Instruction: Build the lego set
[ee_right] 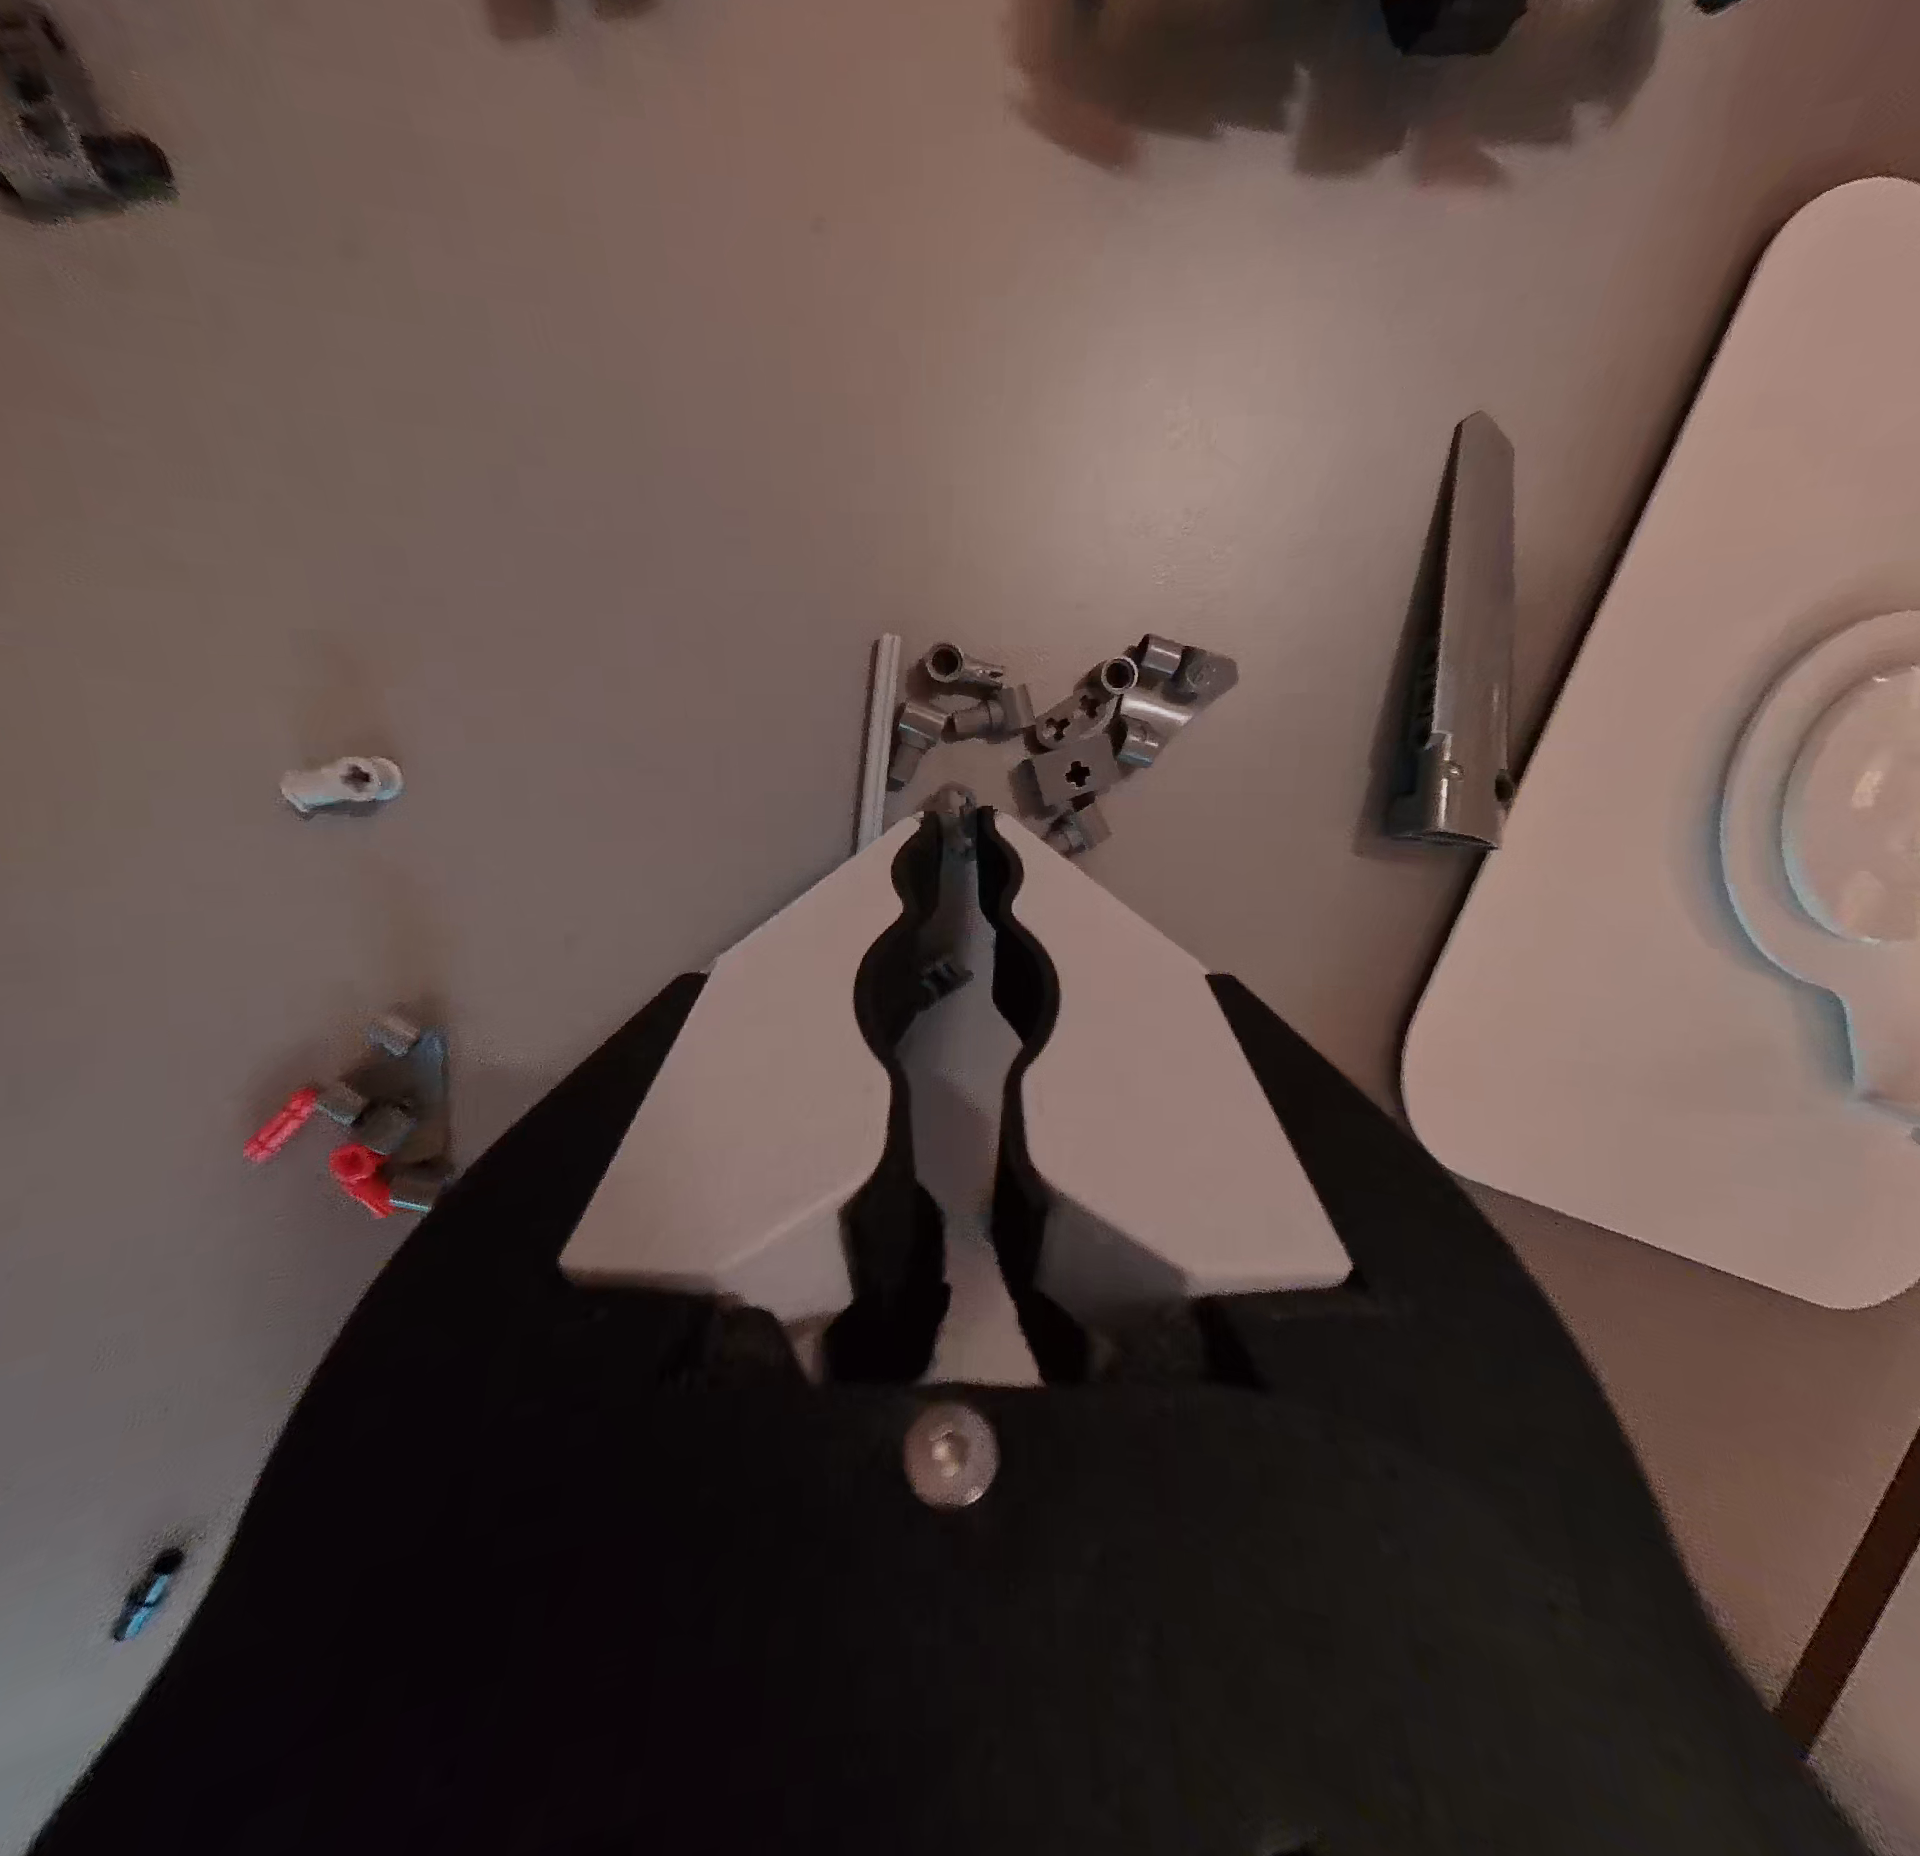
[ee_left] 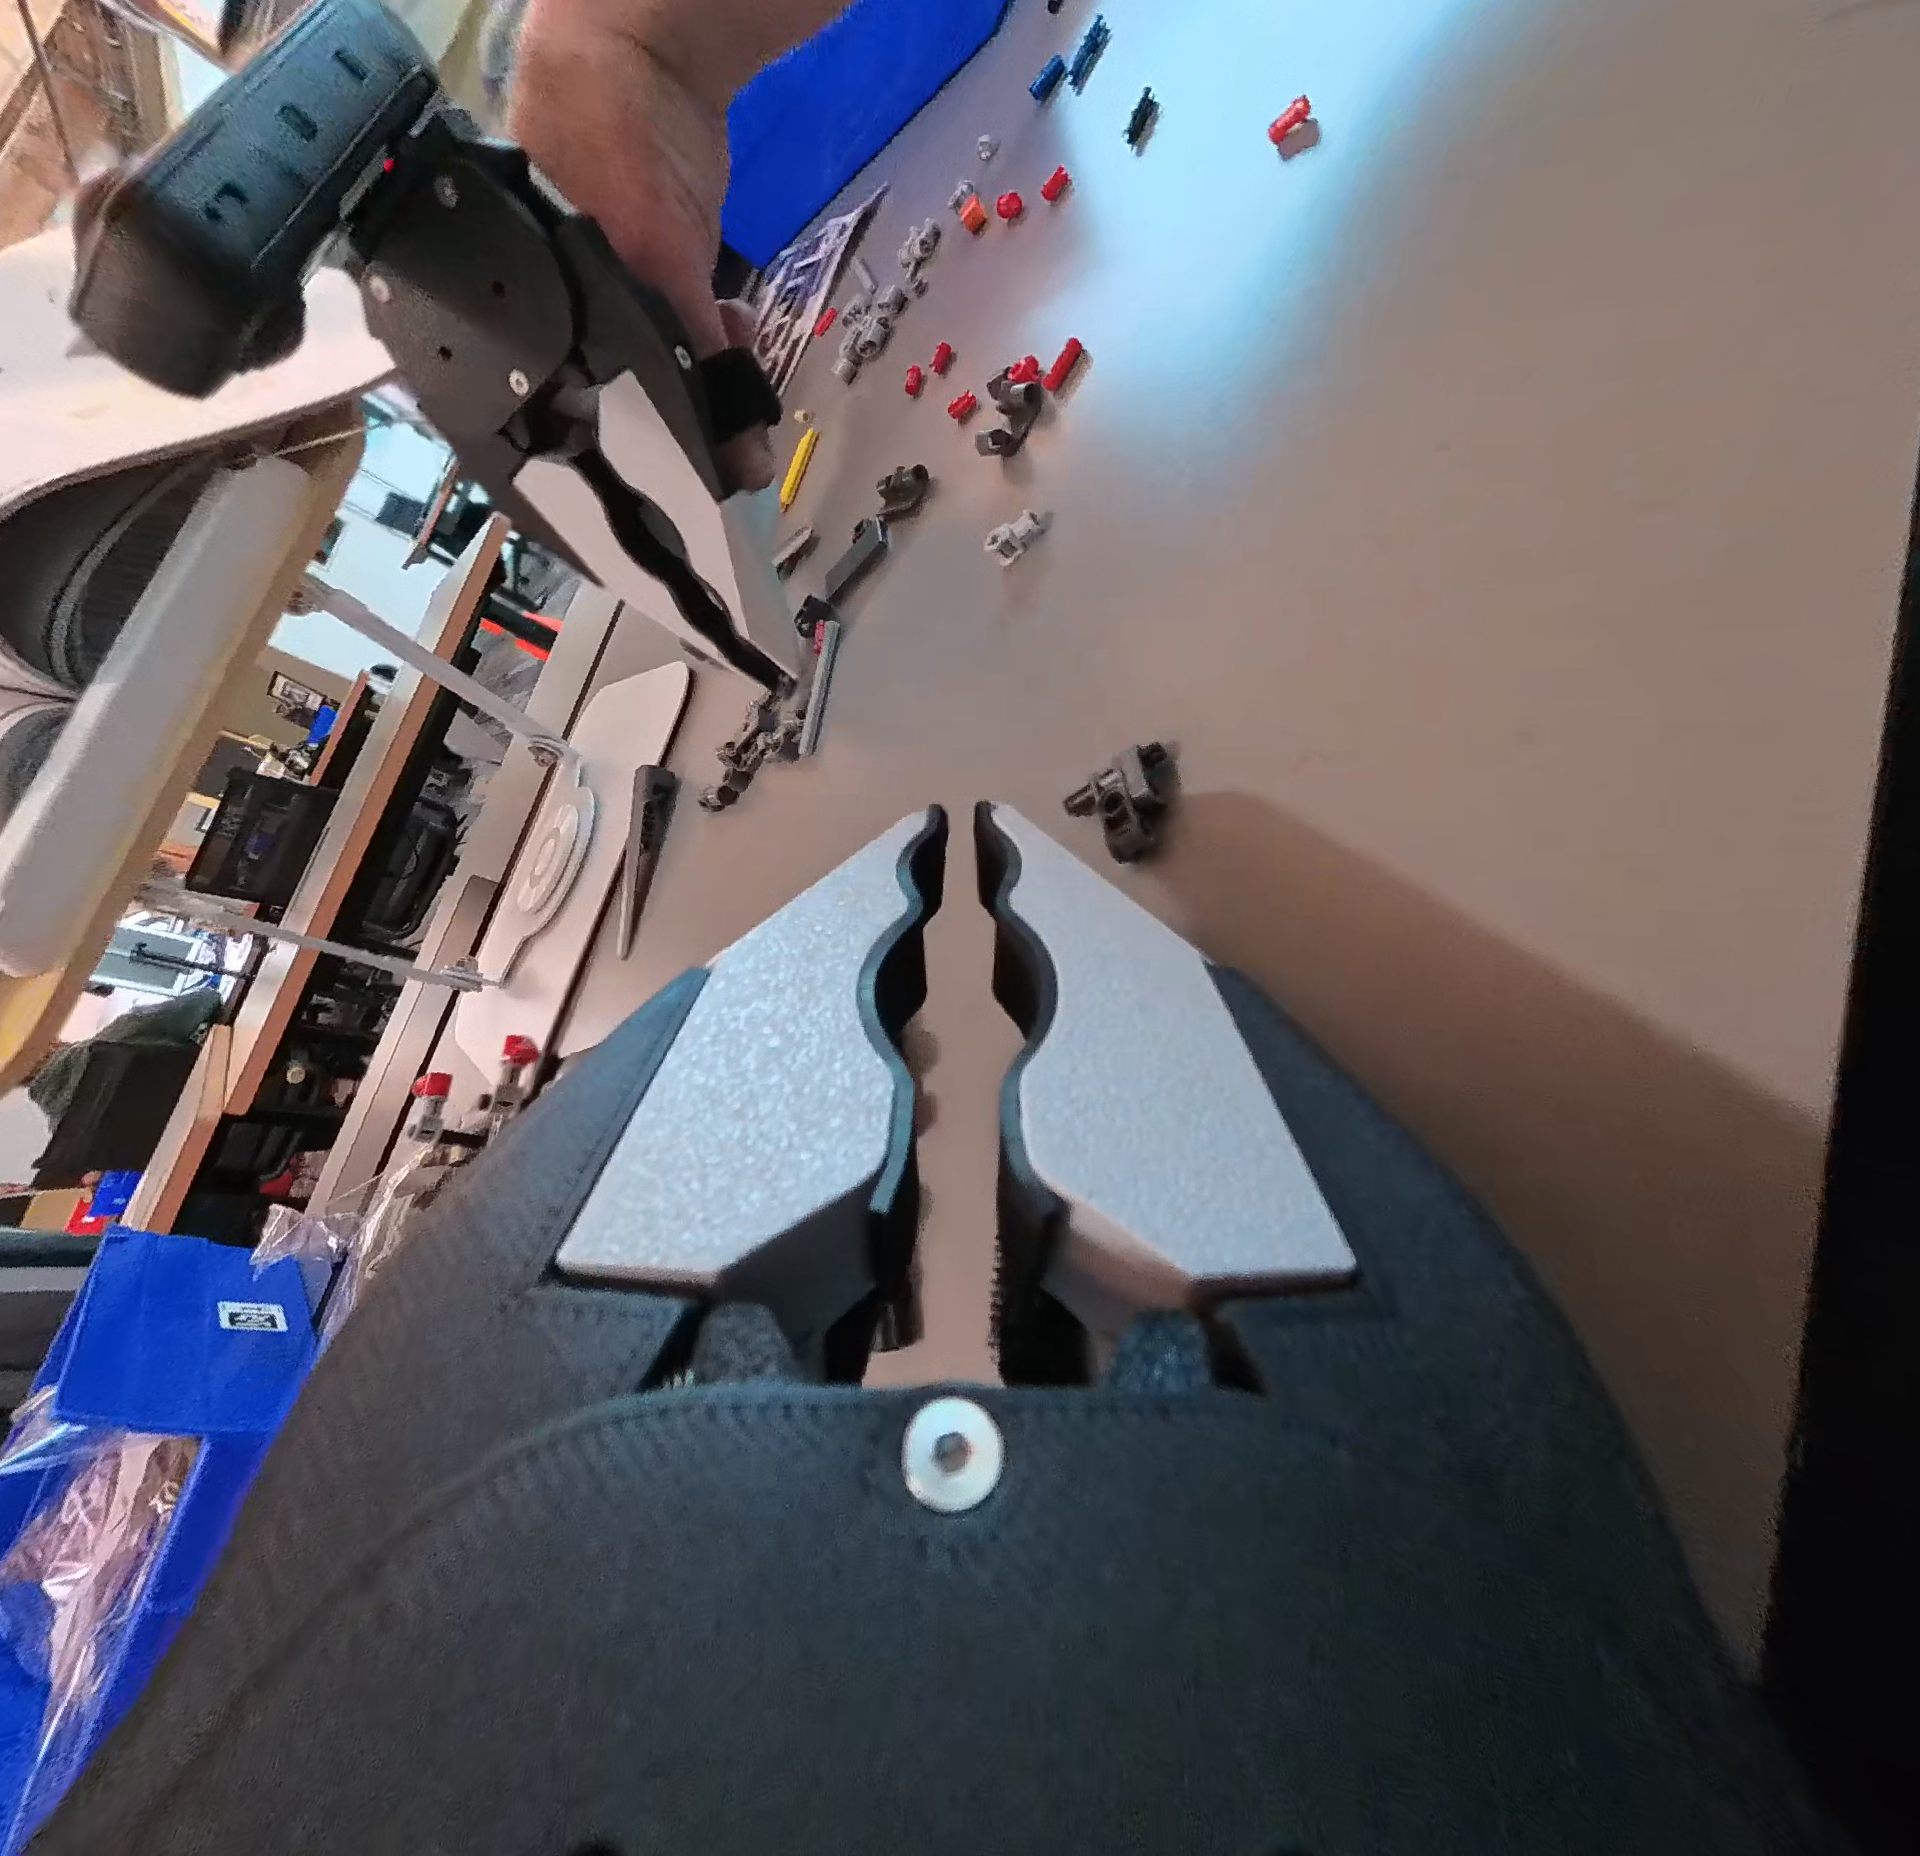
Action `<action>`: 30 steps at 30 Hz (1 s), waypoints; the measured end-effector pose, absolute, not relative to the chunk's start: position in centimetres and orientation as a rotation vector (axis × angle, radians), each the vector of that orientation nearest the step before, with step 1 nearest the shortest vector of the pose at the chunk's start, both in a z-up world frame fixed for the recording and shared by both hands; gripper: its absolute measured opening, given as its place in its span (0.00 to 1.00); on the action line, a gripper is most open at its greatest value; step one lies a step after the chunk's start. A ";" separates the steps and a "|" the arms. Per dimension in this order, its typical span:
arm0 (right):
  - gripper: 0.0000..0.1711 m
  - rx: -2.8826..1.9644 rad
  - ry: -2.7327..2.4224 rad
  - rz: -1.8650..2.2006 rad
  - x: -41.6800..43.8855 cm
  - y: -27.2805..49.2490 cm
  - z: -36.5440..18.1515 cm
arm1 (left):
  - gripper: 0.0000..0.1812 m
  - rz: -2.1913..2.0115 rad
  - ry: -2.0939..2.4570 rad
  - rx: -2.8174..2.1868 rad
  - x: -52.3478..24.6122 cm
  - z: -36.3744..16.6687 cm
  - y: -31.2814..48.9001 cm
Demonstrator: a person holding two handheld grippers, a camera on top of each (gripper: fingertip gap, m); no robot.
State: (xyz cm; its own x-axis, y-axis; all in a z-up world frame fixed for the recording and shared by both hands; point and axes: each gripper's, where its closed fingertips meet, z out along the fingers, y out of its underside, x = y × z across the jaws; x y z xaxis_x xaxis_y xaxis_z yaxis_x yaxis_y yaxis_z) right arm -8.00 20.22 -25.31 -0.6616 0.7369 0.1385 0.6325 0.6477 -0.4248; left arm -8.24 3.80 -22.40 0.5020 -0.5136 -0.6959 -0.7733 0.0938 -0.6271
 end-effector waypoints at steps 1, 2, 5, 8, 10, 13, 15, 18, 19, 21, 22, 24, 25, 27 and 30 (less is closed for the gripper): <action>0.02 -1.110 -2.546 0.528 -8.0 20.0 -24.8 | 0.02 0.269 1.129 -1.561 -8.3 -22.2 3.9; 0.02 -1.124 -2.523 0.585 -8.0 19.4 -24.2 | 0.03 0.262 1.109 -1.555 -8.4 -21.8 3.9; 0.02 -1.129 -2.517 0.789 -7.5 16.1 -22.0 | 0.05 0.275 1.072 -1.535 -8.7 -20.7 4.2; 0.02 -1.130 -2.578 0.979 -7.0 12.4 -20.3 | 0.04 0.347 1.101 -1.479 -8.5 -19.4 4.8; 0.02 -1.115 -2.614 1.089 -7.0 10.1 -19.5 | 0.03 0.354 1.127 -1.444 -7.8 -18.7 5.1; 0.02 -1.083 -2.682 1.139 -6.8 7.7 -19.2 | 0.03 0.371 1.148 -1.410 -7.1 -18.1 5.3; 0.02 -1.067 -2.718 1.160 -6.6 6.6 -19.1 | 0.03 0.380 1.142 -1.397 -7.0 -17.8 5.4; 0.02 -1.055 -2.738 1.201 -6.6 5.4 -18.8 | 0.03 0.382 1.152 -1.386 -6.8 -17.8 5.2; 0.02 -1.053 -2.741 1.214 -6.6 5.1 -18.7 | 0.03 0.387 1.156 -1.382 -6.8 -17.8 5.1; 0.02 -1.052 -2.750 1.214 -6.7 4.9 -18.6 | 0.03 0.389 1.169 -1.372 -6.6 -17.9 5.0; 0.02 -1.053 -2.753 1.216 -6.7 4.7 -18.5 | 0.03 0.389 1.175 -1.372 -6.6 -17.9 4.9; 0.02 -1.048 -2.756 1.232 -6.8 4.4 -18.3 | 0.03 0.395 1.182 -1.368 -6.6 -18.0 4.8; 0.02 -1.044 -2.763 1.233 -6.7 4.3 -18.2 | 0.03 0.398 1.185 -1.366 -6.6 -18.0 4.8; 0.02 -1.039 -2.776 1.231 -6.7 4.0 -18.2 | 0.02 0.419 1.192 -1.354 -6.6 -18.0 4.8; 0.02 -1.040 -2.798 1.228 -6.7 3.8 -18.4 | 0.01 0.419 1.218 -1.346 -6.4 -18.2 4.5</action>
